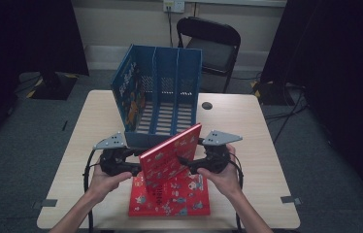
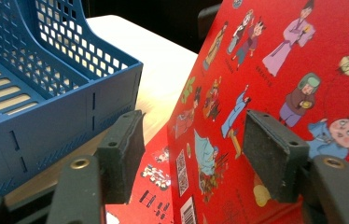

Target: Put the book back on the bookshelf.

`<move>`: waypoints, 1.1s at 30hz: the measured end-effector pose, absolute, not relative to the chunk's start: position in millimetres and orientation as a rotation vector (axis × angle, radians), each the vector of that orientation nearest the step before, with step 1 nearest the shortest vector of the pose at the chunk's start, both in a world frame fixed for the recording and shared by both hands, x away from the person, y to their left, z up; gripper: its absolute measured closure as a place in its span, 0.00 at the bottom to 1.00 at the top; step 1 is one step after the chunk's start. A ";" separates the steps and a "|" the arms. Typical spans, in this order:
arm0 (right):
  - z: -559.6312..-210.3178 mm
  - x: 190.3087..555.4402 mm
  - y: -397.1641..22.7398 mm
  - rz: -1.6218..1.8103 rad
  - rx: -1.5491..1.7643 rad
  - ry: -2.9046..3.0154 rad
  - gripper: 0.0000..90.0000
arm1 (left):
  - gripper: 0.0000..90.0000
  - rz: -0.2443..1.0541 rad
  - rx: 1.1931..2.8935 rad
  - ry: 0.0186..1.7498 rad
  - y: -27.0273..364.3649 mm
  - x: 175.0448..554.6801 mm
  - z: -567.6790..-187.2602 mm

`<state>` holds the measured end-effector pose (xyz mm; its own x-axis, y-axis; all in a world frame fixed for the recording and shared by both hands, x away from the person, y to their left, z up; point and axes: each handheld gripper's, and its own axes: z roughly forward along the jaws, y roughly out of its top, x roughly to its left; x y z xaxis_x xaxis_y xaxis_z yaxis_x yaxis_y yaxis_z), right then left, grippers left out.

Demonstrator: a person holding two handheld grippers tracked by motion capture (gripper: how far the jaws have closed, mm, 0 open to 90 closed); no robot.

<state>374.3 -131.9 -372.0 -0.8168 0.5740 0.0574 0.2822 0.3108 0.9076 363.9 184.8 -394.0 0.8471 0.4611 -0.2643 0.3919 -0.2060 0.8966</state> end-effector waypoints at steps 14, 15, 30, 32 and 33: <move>-372.1 375.8 -125.6 1.541 0.763 2.302 0.14 | 0.40 0.082 1.848 0.590 178.6 361.1 -393.0; -372.1 376.7 -125.1 1.544 0.762 2.303 0.14 | 0.40 0.079 1.847 0.590 178.8 361.3 -393.1; -372.8 382.3 -121.1 1.579 0.720 2.341 0.14 | 0.41 0.071 1.866 0.535 172.9 356.5 -392.0; -372.9 381.5 -119.7 1.579 0.709 2.341 0.15 | 0.41 0.088 1.867 0.519 171.6 354.4 -391.6; -372.8 381.4 -119.3 1.579 0.708 2.340 0.15 | 0.40 0.083 1.865 0.519 171.2 354.6 -391.8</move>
<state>381.4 -119.3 -372.8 -0.8566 0.5104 0.0762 0.2618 0.3026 0.9164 354.6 171.2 -391.8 0.9002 0.3900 -0.1940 0.3102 -0.2613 0.9140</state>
